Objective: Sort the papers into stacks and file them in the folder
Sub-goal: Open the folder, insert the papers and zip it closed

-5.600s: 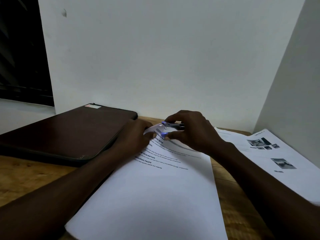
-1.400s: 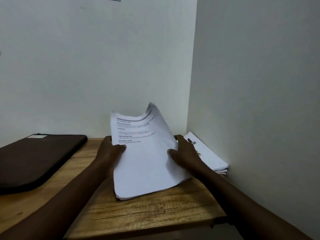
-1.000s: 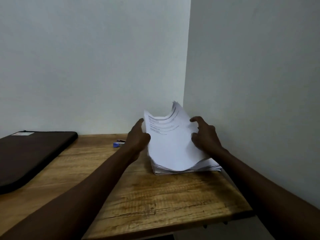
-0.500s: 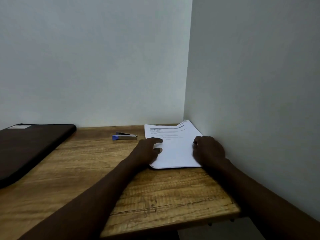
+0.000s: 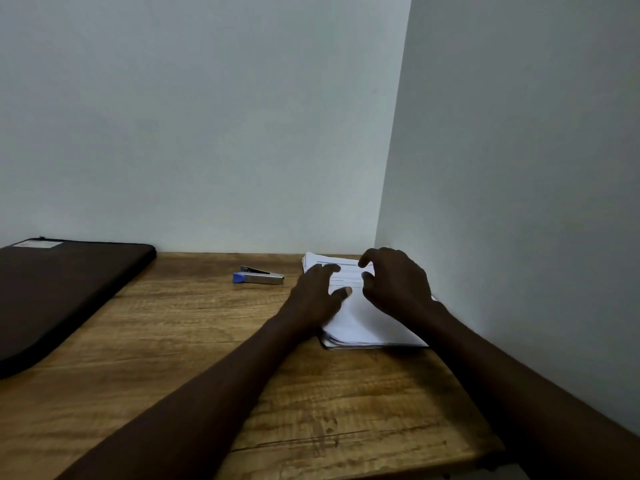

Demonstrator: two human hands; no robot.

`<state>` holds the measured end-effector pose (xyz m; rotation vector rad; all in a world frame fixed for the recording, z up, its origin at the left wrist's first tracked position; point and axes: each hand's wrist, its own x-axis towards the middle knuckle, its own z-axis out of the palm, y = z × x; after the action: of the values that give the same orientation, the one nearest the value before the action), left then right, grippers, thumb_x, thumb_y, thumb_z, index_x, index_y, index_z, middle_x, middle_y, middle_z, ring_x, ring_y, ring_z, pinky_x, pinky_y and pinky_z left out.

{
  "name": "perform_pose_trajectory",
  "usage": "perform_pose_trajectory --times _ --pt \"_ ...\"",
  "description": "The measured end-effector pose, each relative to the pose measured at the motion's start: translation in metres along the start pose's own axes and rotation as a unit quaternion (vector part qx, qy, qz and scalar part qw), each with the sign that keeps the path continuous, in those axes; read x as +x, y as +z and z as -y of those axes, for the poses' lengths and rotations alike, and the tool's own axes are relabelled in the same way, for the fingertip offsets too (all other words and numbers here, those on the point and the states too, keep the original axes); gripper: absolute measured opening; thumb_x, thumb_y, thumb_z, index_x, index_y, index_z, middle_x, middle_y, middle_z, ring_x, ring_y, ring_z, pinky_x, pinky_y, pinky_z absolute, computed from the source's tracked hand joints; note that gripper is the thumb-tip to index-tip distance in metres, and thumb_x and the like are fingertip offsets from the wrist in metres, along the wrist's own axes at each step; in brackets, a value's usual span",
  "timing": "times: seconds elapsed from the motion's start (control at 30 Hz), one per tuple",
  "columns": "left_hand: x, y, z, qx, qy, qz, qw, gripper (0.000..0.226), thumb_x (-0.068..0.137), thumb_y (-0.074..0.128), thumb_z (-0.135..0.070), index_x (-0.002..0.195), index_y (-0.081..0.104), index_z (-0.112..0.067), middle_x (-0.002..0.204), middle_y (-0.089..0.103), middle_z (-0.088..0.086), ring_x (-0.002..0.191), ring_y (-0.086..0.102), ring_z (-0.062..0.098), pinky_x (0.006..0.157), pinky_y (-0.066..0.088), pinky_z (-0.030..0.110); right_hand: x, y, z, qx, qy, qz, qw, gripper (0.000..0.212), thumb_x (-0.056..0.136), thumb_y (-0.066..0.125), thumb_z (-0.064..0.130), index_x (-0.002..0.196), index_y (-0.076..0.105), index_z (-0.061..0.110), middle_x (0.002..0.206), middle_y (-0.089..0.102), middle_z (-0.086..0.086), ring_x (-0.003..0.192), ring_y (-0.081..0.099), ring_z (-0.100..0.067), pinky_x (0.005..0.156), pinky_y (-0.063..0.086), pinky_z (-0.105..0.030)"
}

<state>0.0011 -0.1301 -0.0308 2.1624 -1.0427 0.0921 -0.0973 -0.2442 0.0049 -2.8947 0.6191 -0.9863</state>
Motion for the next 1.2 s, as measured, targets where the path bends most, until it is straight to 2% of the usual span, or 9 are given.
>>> perform_pose_trajectory --times 0.13,0.3,0.43,0.53,0.63,0.8,0.9,1.1,1.2 --pt "0.000 -0.042 0.033 -0.028 -0.016 -0.131 0.991 0.036 0.095 0.061 -0.024 0.129 0.057 -0.015 0.130 0.057 0.008 0.124 0.049 0.024 0.090 0.031 0.023 0.016 0.021 0.028 0.047 -0.033 0.063 0.996 0.027 0.093 0.056 0.024 0.120 0.058 0.025 0.122 0.060 0.003 0.119 0.050 -0.018 0.081 0.038 -0.030" --pt "-0.011 -0.079 0.088 -0.056 -0.082 -0.194 0.976 0.029 0.095 0.062 -0.021 0.123 0.061 -0.014 0.121 0.062 0.009 0.111 0.055 0.021 0.086 0.042 0.028 0.043 0.066 0.074 0.087 -0.055 0.144 0.984 0.033 0.089 0.064 0.031 0.121 0.058 0.027 0.123 0.060 -0.001 0.112 0.057 -0.021 0.086 0.046 -0.033" --pt "-0.004 -0.096 0.102 -0.138 -0.133 -0.272 0.943 0.023 0.097 0.058 -0.018 0.119 0.062 -0.013 0.111 0.064 0.002 0.088 0.056 0.007 0.073 0.040 0.019 0.064 0.097 0.110 0.100 -0.086 0.187 0.973 0.045 0.090 0.063 0.034 0.132 0.050 0.027 0.131 0.058 -0.003 0.119 0.054 -0.022 0.095 0.047 -0.037" --pt "0.000 -0.088 0.100 -0.137 -0.113 -0.269 0.947 0.019 0.095 0.059 -0.012 0.114 0.064 -0.013 0.112 0.066 0.004 0.092 0.059 0.011 0.069 0.044 0.018 0.083 0.116 0.124 0.098 -0.106 0.198 0.969 0.035 0.091 0.061 0.029 0.126 0.055 0.028 0.126 0.061 -0.005 0.112 0.058 -0.024 0.086 0.047 -0.034" --pt "0.004 -0.080 0.100 -0.128 -0.090 -0.253 0.955 0.019 0.093 0.060 -0.010 0.111 0.065 -0.014 0.109 0.066 0.005 0.095 0.061 0.013 0.066 0.044 0.015 0.101 0.128 0.121 0.085 -0.077 0.182 0.977 0.026 0.089 0.060 0.023 0.115 0.062 0.029 0.117 0.063 -0.009 0.103 0.062 -0.027 0.076 0.044 -0.030" --pt "0.008 -0.075 0.106 -0.132 -0.104 -0.248 0.954 0.016 0.094 0.061 -0.016 0.110 0.064 -0.016 0.109 0.064 0.002 0.097 0.060 0.013 0.075 0.044 0.022 0.119 0.138 0.103 0.025 0.009 0.149 0.989 0.025 0.094 0.055 0.025 0.116 0.061 0.015 0.119 0.054 -0.015 0.105 0.059 -0.032 0.087 0.050 -0.038" --pt "0.008 -0.073 0.107 -0.132 -0.101 -0.240 0.957 0.015 0.094 0.062 -0.018 0.109 0.063 -0.017 0.108 0.063 0.002 0.096 0.060 0.013 0.077 0.046 0.024 0.120 0.139 0.098 0.032 0.036 0.131 0.990 0.023 0.092 0.051 0.013 0.113 0.060 0.010 0.116 0.054 -0.016 0.104 0.058 -0.033 0.081 0.047 -0.036" --pt "0.004 -0.081 0.100 -0.145 -0.097 -0.258 0.950 0.018 0.093 0.060 -0.012 0.110 0.063 -0.017 0.105 0.065 0.002 0.096 0.062 0.014 0.079 0.051 0.026 0.110 0.121 0.122 0.097 0.007 0.134 0.986 0.029 0.086 0.059 0.014 0.116 0.062 0.013 0.117 0.058 -0.014 0.104 0.058 -0.032 0.081 0.046 -0.033" --pt "-0.007 -0.097 0.093 -0.163 -0.098 -0.281 0.941 0.019 0.095 0.060 -0.015 0.113 0.063 -0.017 0.107 0.065 0.001 0.095 0.061 0.011 0.070 0.044 0.015 0.101 0.107 0.143 0.096 -0.021 0.147 0.984 0.038 0.087 0.063 0.020 0.124 0.058 0.015 0.122 0.058 -0.013 0.110 0.057 -0.030 0.082 0.044 -0.031"
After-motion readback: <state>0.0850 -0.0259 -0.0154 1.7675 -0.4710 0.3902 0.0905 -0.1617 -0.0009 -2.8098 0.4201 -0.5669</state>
